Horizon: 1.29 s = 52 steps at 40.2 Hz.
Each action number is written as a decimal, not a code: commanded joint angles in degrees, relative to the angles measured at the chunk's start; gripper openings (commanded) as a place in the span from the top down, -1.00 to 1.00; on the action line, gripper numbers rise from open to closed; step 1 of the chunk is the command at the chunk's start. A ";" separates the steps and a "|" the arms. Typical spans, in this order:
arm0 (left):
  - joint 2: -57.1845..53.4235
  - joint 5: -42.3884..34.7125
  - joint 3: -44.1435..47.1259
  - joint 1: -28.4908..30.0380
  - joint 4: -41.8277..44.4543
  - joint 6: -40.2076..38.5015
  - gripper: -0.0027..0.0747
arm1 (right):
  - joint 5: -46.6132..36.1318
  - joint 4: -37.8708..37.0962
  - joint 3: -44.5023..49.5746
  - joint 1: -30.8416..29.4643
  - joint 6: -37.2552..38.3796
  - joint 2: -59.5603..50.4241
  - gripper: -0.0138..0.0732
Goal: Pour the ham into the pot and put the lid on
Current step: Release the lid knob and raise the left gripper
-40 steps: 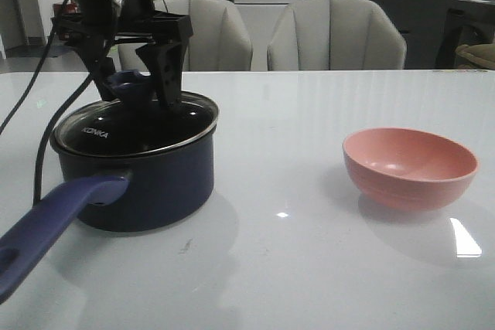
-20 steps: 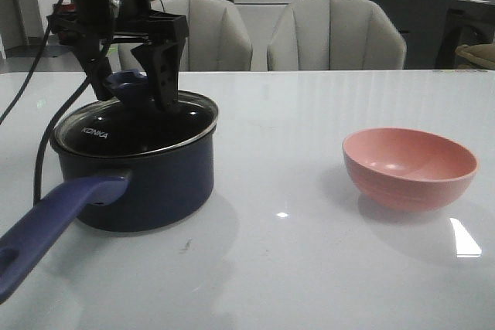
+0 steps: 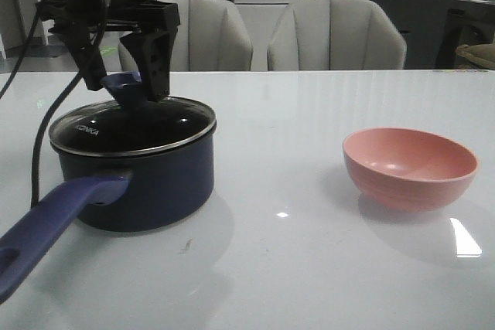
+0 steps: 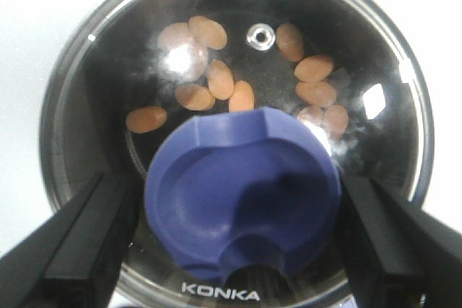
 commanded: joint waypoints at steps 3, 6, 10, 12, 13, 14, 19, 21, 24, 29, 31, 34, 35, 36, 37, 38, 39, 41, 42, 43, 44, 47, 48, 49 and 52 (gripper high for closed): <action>-5.83 1.70 -1.23 -0.30 -0.13 -0.24 -0.50 | -4.54 0.10 -1.58 -0.07 0.02 0.38 0.31; -7.21 1.70 -1.23 -0.30 -1.04 -0.24 -0.50 | -4.54 0.10 -1.58 -0.07 0.02 0.38 0.31; -9.91 1.70 -1.23 -0.30 -2.53 -0.24 -0.50 | -4.54 0.10 -1.58 -0.07 0.02 0.38 0.31; -11.63 1.70 -1.23 -0.30 -2.53 -0.24 -0.50 | -4.54 0.10 -1.58 -0.07 0.02 0.38 0.31; -12.49 1.70 -1.23 -0.30 -2.53 -0.24 -0.50 | -4.54 0.10 -1.58 -0.07 0.02 0.38 0.31; -13.68 1.70 -1.14 -0.30 -2.42 -0.24 -0.50 | -4.54 0.10 -1.58 -0.07 0.02 0.38 0.31; -20.13 0.69 0.60 0.09 -1.85 -0.13 -0.50 | -4.54 0.10 -1.58 -0.07 0.02 0.38 0.31; -23.12 -0.73 2.47 0.09 -0.86 -0.13 -0.50 | -4.54 0.10 -1.58 -0.07 0.02 0.38 0.31; -27.91 -3.96 5.98 0.09 0.15 -0.13 -0.50 | -4.54 0.10 -1.58 -0.07 0.02 0.38 0.31; -37.24 -9.58 13.62 0.09 0.73 -0.13 -0.50 | -4.54 0.10 -1.58 -0.07 0.02 0.38 0.31; -40.95 -11.90 17.53 0.09 0.73 -0.13 -0.50 | -4.54 0.10 -1.58 -0.07 0.02 0.38 0.31; -46.63 -14.89 23.03 0.09 0.73 -0.13 -0.50 | -4.54 0.10 -1.58 -0.07 0.02 0.38 0.31; -48.11 -15.64 24.51 0.09 0.73 -0.13 -0.50 | -4.54 0.10 -1.58 -0.07 0.02 0.38 0.31; -50.10 -16.62 25.97 0.09 0.73 -0.13 -0.50 | -4.54 0.10 -1.58 -0.07 0.02 0.38 0.31; -51.52 -17.36 27.93 0.09 0.73 -0.13 -0.50 | -4.54 0.10 -1.58 -0.07 0.02 0.38 0.31; -53.45 -18.53 29.93 0.09 0.73 -0.13 -0.50 | -4.54 0.10 -1.58 -0.07 0.02 0.38 0.31; -54.95 -19.74 31.42 0.09 0.73 -0.13 -0.50 | -4.54 0.10 -1.58 -0.07 0.02 0.38 0.31; -58.39 -21.98 35.05 0.09 0.73 -0.13 -0.50 | -4.54 0.10 -1.58 -0.07 0.02 0.38 0.31; -60.35 -23.07 37.16 0.09 0.73 -0.13 -0.50 | -4.54 0.10 -1.58 -0.07 0.02 0.38 0.31; -62.56 -24.58 38.72 0.09 0.73 -0.13 -0.50 | -4.54 0.10 -1.58 -0.07 0.02 0.38 0.31; -64.32 -25.84 40.85 0.09 0.73 -0.13 -0.50 | -4.54 0.10 -1.58 -0.07 0.02 0.38 0.31; -71.32 -31.24 46.83 0.09 1.03 -0.13 -0.50 | -4.54 0.10 -1.58 -0.07 0.02 0.38 0.31; -73.33 -33.27 48.42 0.09 1.18 -0.13 -0.50 | -4.54 0.10 -1.58 -0.07 0.02 0.38 0.31; -76.08 -34.67 50.47 0.09 1.41 -0.13 -0.50 | -4.54 0.10 -1.58 -0.07 0.02 0.38 0.31; -83.42 -39.54 55.76 0.09 2.37 -0.13 -0.50 | -4.54 0.10 -1.58 -0.07 0.02 0.38 0.31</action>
